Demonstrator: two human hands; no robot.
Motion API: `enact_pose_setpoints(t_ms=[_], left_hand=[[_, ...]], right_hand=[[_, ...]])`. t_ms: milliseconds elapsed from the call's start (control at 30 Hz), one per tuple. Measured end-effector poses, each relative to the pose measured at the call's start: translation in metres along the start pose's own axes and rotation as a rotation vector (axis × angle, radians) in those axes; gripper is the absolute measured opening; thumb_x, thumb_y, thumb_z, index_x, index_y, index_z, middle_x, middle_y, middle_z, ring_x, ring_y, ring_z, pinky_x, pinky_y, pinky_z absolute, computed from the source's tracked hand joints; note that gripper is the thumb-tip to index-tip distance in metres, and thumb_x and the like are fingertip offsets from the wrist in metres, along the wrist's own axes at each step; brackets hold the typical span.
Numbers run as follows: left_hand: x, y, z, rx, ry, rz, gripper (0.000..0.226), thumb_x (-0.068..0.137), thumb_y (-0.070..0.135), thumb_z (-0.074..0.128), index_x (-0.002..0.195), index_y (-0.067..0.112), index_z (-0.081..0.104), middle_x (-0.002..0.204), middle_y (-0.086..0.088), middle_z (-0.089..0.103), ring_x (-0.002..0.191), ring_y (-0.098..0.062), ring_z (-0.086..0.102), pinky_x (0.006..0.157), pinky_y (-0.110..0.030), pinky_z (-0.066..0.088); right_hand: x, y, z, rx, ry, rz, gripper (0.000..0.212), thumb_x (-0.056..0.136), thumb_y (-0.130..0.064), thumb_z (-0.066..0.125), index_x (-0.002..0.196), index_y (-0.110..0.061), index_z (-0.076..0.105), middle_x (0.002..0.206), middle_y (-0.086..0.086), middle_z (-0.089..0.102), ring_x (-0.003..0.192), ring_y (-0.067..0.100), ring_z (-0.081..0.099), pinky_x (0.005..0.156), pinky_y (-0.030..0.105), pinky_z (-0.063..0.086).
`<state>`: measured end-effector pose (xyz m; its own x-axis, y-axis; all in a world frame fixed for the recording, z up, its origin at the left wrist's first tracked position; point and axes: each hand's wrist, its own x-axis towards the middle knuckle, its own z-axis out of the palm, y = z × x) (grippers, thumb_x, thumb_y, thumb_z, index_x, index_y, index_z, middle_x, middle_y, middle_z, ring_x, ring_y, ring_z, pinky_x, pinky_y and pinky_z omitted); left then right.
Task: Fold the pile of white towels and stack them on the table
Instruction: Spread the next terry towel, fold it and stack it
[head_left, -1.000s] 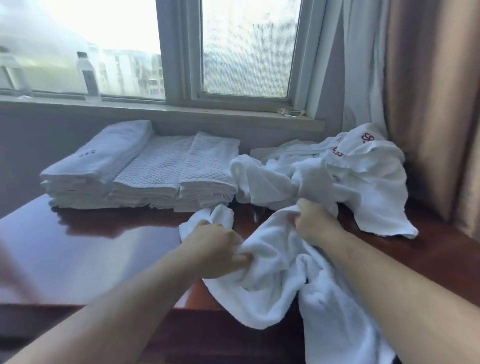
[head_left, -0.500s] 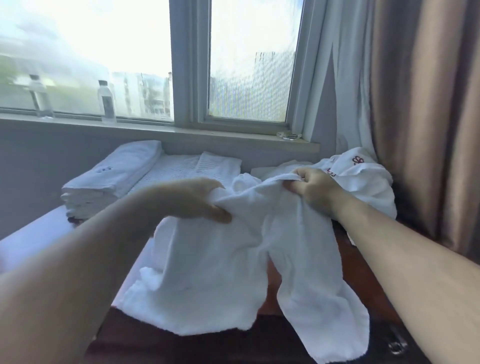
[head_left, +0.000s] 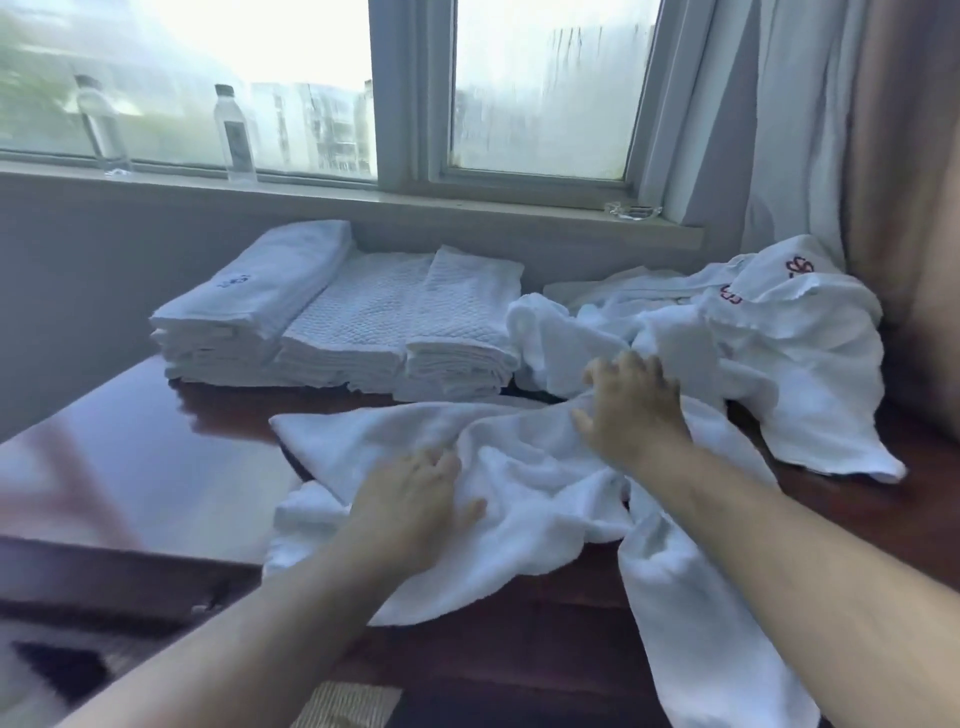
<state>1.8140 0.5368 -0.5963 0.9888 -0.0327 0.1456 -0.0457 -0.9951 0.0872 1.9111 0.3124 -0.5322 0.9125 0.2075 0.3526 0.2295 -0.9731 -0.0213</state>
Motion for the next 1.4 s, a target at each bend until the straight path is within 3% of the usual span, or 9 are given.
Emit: enact_pose_setpoints(t_ms=[133,333,533,733,933,1067,1167,1300,1400], left_hand=[[0.003,-0.023,-0.002,0.064,-0.092,-0.129,0.068,0.094,0.072,0.025,0.145,0.030,0.042,0.154,0.000,0.040,0.140,-0.023,0.034,0.109,-0.045,0.026],[0.004,-0.024,-0.012,-0.019,0.093,-0.052,0.042,0.100,0.053,0.040,0.128,0.024,0.054,0.131,-0.002,0.055,0.125,-0.026,0.046,0.102,-0.038,0.039],[-0.005,-0.035,-0.020,-0.122,-0.398,-0.046,0.076,0.091,0.057,0.046,0.158,0.036,0.017,0.169,0.000,0.003,0.155,-0.024,-0.001,0.125,-0.043,0.005],[0.011,-0.022,-0.043,-0.164,-0.081,-0.065,0.027,0.097,0.029,0.049,0.115,0.029,0.069,0.128,0.000,0.065,0.120,-0.024,0.056,0.098,-0.032,0.047],[0.020,0.005,-0.027,-0.076,-0.392,-0.133,0.068,0.088,0.072,0.044,0.146,0.042,0.026,0.157,-0.004,0.037,0.144,-0.032,0.033,0.108,-0.053,0.036],[0.028,0.036,-0.016,-0.164,0.087,0.091,0.037,0.100,0.032,0.047,0.135,0.025,0.055,0.138,0.000,0.055,0.127,-0.022,0.049,0.098,-0.035,0.043],[0.028,0.078,-0.007,-0.454,0.152,0.321,0.039,0.100,0.046,0.047,0.138,0.034,0.051,0.142,0.012,0.048,0.128,-0.010,0.044,0.091,-0.024,0.035],[0.033,0.111,0.011,-0.303,-0.165,0.383,0.091,0.084,0.076,0.044,0.159,0.033,0.016,0.164,0.007,0.021,0.150,-0.020,0.019,0.123,-0.041,0.016],[0.036,0.107,0.019,-0.291,-0.191,0.419,0.103,0.083,0.075,0.050,0.161,0.028,0.003,0.167,0.007,0.011,0.153,-0.020,0.010,0.125,-0.042,0.005]], right_hand=[[-0.010,-0.028,0.022,0.227,-0.371,-0.156,0.023,0.097,-0.028,0.054,0.091,-0.013,0.070,0.087,0.005,0.071,0.074,0.021,0.061,0.063,0.033,0.045],[0.002,-0.035,0.049,0.130,-0.571,-0.081,0.058,0.102,-0.051,0.039,0.149,-0.017,0.041,0.161,0.010,0.032,0.144,0.028,0.034,0.117,0.037,0.028],[0.007,-0.029,0.037,0.099,-0.544,-0.188,0.045,0.098,-0.052,0.048,0.134,-0.028,0.061,0.140,-0.004,0.058,0.128,0.020,0.052,0.106,0.034,0.039],[-0.001,-0.031,0.018,0.428,-0.626,-0.231,0.023,0.096,-0.029,0.063,0.114,-0.038,0.073,0.111,-0.022,0.067,0.107,0.003,0.061,0.091,0.018,0.040],[-0.004,-0.004,-0.008,0.569,-0.178,-0.048,0.031,0.087,-0.009,0.052,0.082,-0.033,0.072,0.076,-0.011,0.072,0.070,0.005,0.065,0.061,0.022,0.047],[-0.018,0.050,-0.013,0.658,-0.118,0.150,0.036,0.082,-0.005,0.049,0.068,-0.030,0.071,0.066,-0.007,0.071,0.057,0.006,0.064,0.050,0.019,0.046],[-0.040,0.092,-0.012,0.668,-0.072,0.378,0.036,0.080,-0.003,0.047,0.064,-0.023,0.071,0.062,-0.003,0.071,0.062,0.014,0.066,0.053,0.027,0.051],[-0.062,0.128,-0.008,0.558,-0.308,0.520,0.013,0.093,-0.019,0.058,0.099,-0.016,0.068,0.095,0.005,0.071,0.081,0.025,0.064,0.066,0.031,0.050],[-0.065,0.137,-0.005,0.380,-0.412,0.470,0.060,0.096,-0.046,0.063,0.141,-0.009,0.050,0.136,0.012,0.057,0.119,0.030,0.056,0.085,0.030,0.043]])
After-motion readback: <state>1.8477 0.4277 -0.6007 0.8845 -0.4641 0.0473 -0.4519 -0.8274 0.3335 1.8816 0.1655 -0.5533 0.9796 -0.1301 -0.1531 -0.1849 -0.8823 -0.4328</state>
